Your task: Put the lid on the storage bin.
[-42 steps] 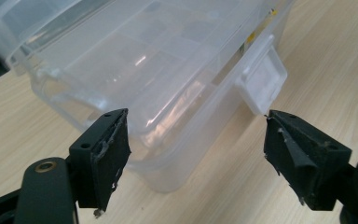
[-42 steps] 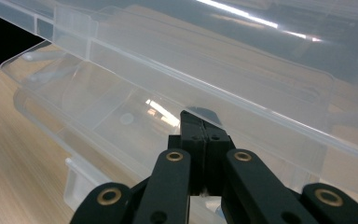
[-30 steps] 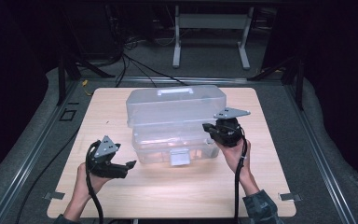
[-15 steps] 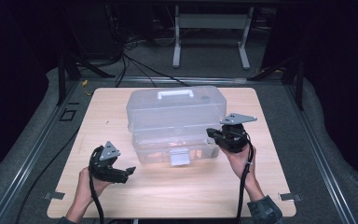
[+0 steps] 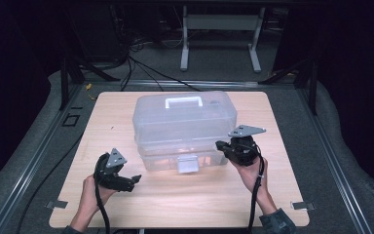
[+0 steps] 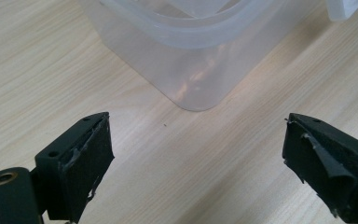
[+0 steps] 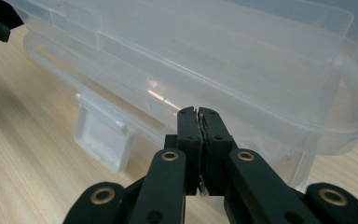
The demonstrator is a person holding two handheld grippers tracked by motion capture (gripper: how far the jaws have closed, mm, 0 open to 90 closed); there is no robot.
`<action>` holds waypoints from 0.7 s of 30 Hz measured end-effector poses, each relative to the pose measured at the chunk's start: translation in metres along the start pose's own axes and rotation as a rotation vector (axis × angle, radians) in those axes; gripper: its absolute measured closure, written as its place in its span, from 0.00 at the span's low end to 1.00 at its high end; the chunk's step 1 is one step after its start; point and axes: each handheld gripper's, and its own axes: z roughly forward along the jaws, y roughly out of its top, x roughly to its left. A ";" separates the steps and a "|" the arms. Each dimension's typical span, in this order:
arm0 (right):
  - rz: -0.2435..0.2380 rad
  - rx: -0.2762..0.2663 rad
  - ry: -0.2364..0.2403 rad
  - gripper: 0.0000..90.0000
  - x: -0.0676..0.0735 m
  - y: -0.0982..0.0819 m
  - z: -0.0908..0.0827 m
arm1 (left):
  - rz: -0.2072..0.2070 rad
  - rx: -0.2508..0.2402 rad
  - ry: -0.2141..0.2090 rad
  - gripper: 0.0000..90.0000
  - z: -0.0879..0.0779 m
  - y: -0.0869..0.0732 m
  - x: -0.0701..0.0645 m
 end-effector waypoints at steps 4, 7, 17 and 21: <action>-0.001 0.012 0.000 0.97 0.001 -0.001 0.001 | 0.003 0.011 0.001 0.08 0.002 -0.001 0.000; -0.007 0.033 -0.023 0.98 0.003 -0.003 0.003 | -0.005 0.017 0.000 0.07 0.003 -0.002 0.001; -0.028 0.077 -0.020 0.97 0.007 -0.007 0.005 | 0.002 0.041 -0.013 0.07 0.006 -0.004 -0.001; -0.034 0.115 -0.016 0.96 0.009 -0.010 0.004 | -0.003 0.041 -0.012 0.07 0.006 -0.005 -0.001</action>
